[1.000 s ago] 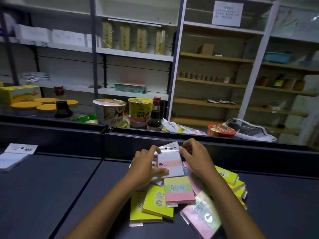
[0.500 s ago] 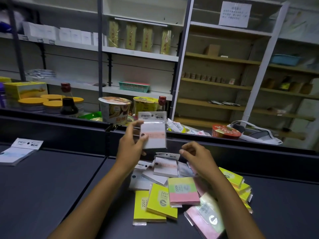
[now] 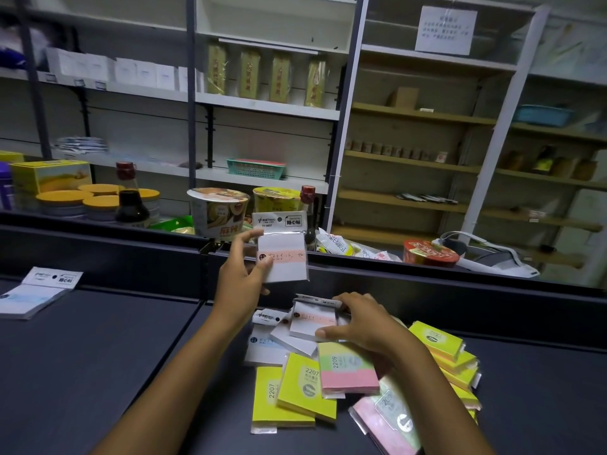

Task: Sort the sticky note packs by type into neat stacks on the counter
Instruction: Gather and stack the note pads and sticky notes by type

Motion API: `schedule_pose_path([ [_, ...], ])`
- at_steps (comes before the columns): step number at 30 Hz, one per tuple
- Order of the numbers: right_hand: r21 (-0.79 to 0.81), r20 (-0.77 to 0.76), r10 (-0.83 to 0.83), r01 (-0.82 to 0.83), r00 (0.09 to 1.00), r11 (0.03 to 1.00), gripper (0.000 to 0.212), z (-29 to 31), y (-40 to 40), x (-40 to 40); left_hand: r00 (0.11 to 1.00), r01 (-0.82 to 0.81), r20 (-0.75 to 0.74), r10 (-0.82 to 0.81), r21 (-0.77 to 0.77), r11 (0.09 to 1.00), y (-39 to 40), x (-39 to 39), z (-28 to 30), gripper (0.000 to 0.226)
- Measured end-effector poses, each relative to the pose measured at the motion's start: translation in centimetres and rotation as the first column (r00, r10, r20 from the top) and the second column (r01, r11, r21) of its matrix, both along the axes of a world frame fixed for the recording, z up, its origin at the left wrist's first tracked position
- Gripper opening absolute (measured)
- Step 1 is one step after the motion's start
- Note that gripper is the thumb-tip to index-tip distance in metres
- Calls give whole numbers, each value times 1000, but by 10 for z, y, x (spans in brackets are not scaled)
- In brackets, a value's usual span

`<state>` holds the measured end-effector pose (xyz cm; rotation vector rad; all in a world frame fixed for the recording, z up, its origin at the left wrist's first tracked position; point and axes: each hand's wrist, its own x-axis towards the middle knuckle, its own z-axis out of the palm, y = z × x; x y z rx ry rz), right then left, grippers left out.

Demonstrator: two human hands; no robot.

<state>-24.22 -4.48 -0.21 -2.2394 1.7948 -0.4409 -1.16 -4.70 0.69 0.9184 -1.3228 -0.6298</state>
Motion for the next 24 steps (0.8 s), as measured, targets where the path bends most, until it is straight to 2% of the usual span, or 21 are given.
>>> schedule_pose_path([
  [4,-32,57,13,-12,998,999,63,-2,-2,1,1000,-2,10,2,5,1000,0,0,-1,41],
  [11,-42,355,49,-36,934,998,61,-3,5,5,999,-40,-35,39,-27,999,-1,3,2,45],
  [16,-67,680,36,13,732,998,60,1,9,6,995,-82,-50,81,-28,996,-1,9,3,48],
  [20,-107,818,19,120,575,987,67,3,10,5,986,-73,-152,72,-2,997,8,8,3,48],
  [24,-141,890,34,204,454,969,54,3,23,6,964,-89,-251,85,-5,996,33,18,-2,33],
])
